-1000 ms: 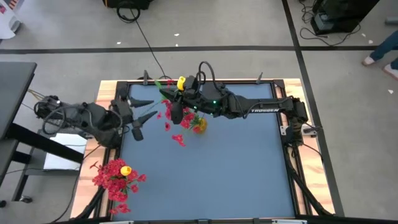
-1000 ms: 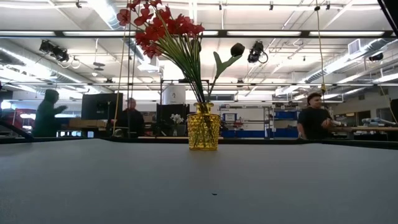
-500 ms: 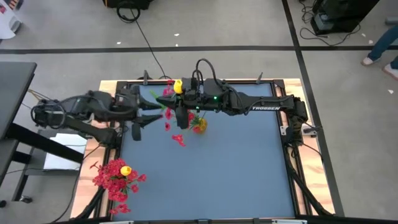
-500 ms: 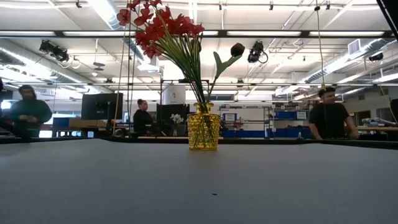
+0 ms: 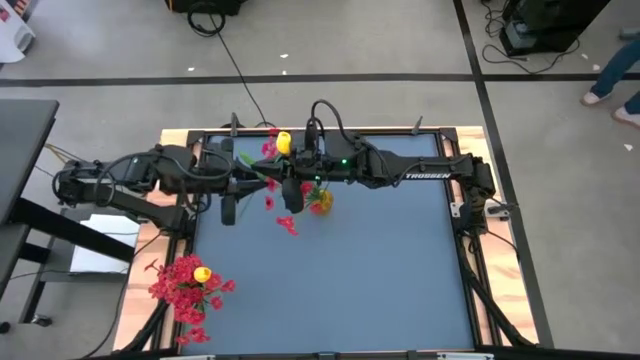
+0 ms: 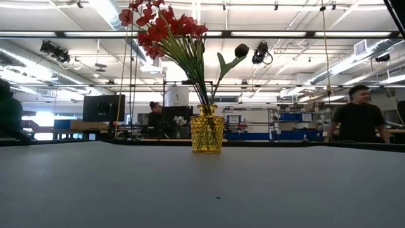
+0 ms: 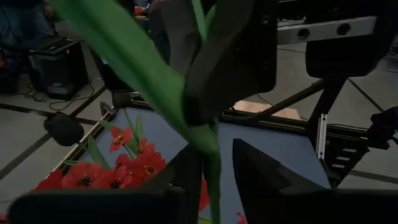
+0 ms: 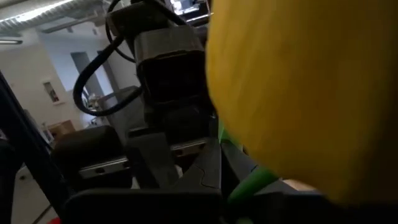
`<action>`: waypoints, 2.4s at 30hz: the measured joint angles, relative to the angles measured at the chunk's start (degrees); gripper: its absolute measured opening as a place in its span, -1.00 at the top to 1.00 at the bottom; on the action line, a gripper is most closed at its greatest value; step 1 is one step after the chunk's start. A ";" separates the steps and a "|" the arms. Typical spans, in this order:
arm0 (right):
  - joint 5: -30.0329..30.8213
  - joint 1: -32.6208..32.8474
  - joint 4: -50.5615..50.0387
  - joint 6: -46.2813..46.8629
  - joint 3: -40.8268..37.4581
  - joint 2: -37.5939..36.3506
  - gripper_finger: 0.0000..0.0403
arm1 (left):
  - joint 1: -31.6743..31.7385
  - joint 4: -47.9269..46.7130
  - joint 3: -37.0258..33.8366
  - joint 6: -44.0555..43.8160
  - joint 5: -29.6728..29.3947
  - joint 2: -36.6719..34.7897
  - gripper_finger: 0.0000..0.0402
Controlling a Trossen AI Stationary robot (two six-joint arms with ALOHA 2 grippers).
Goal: Sort flowers into vase by color
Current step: Put the yellow tulip into the transparent vase
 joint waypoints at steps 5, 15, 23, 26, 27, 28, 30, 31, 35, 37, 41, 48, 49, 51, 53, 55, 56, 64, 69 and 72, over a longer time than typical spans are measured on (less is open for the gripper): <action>-0.73 0.07 -1.13 -0.02 0.00 0.00 0.99 | 0.00 -0.53 0.00 0.03 1.18 0.53 0.81; 5.04 0.02 0.53 0.67 0.00 -0.15 0.46 | -0.10 -2.83 -0.09 3.07 1.38 -4.57 0.95; 16.16 -0.07 9.61 3.81 0.00 -0.39 0.06 | -3.14 -7.62 -4.27 6.04 5.49 -23.10 0.95; 19.35 0.06 9.07 6.60 0.00 -0.37 0.07 | -4.36 -4.91 -9.61 5.68 10.86 -30.67 0.95; 20.27 0.12 8.98 7.98 0.00 -0.37 0.07 | -4.56 -3.73 -11.45 5.57 13.10 -33.01 0.95; 21.42 0.14 8.95 9.48 0.00 -0.37 0.07 | -4.66 -2.29 -13.26 5.40 15.19 -35.18 0.95; 24.64 0.31 8.43 13.02 0.00 -0.39 0.07 | -4.63 0.59 -16.69 4.05 19.92 -38.81 0.95; 26.12 0.39 7.91 14.22 0.00 -0.39 0.07 | -4.63 1.73 -18.36 3.44 22.70 -40.33 0.95; 31.53 1.06 3.55 19.46 0.00 -0.39 0.07 | -4.61 6.26 -24.66 -0.04 34.11 -44.64 0.96; 33.52 1.38 1.21 22.67 0.00 -0.39 0.07 | -4.61 10.01 -27.57 -1.92 38.88 -46.43 0.96; 35.84 1.69 -3.69 28.52 0.00 -0.39 0.07 | -4.61 17.75 -33.53 -5.25 49.09 -49.17 0.96; 37.77 2.82 -6.53 36.20 0.00 -0.39 0.07 | -4.61 36.02 -40.52 -13.11 65.81 -50.66 0.96; 38.15 2.96 -6.52 36.66 0.00 -0.39 0.07 | -4.61 38.24 -41.21 -14.35 67.14 -50.66 0.96; 38.92 3.16 -6.48 37.51 0.00 -0.39 0.07 | -4.61 41.10 -42.69 -16.20 68.34 -50.69 0.96; 39.19 3.34 -6.50 38.12 0.00 -0.39 0.07 | -4.61 41.82 -44.22 -17.52 69.15 -50.64 0.95; 39.17 3.51 -6.50 38.16 0.00 -0.39 0.07 | -4.59 42.80 -45.57 -18.10 70.12 -50.66 0.95; 39.12 3.58 -6.50 38.18 0.00 -0.39 0.07 | -4.71 43.66 -46.07 -18.08 70.21 -50.64 0.95; 37.86 3.59 -12.06 40.62 0.00 -0.39 0.07 | -6.73 47.74 -47.28 -12.05 68.59 -49.19 0.95; 35.25 2.95 -17.92 44.60 0.00 -0.39 0.07 | -7.01 47.66 -47.28 -9.04 67.78 -45.48 0.93; 34.53 2.95 -20.66 45.49 0.00 -0.39 0.07 | -8.53 48.11 -47.28 -7.14 67.68 -43.42 0.93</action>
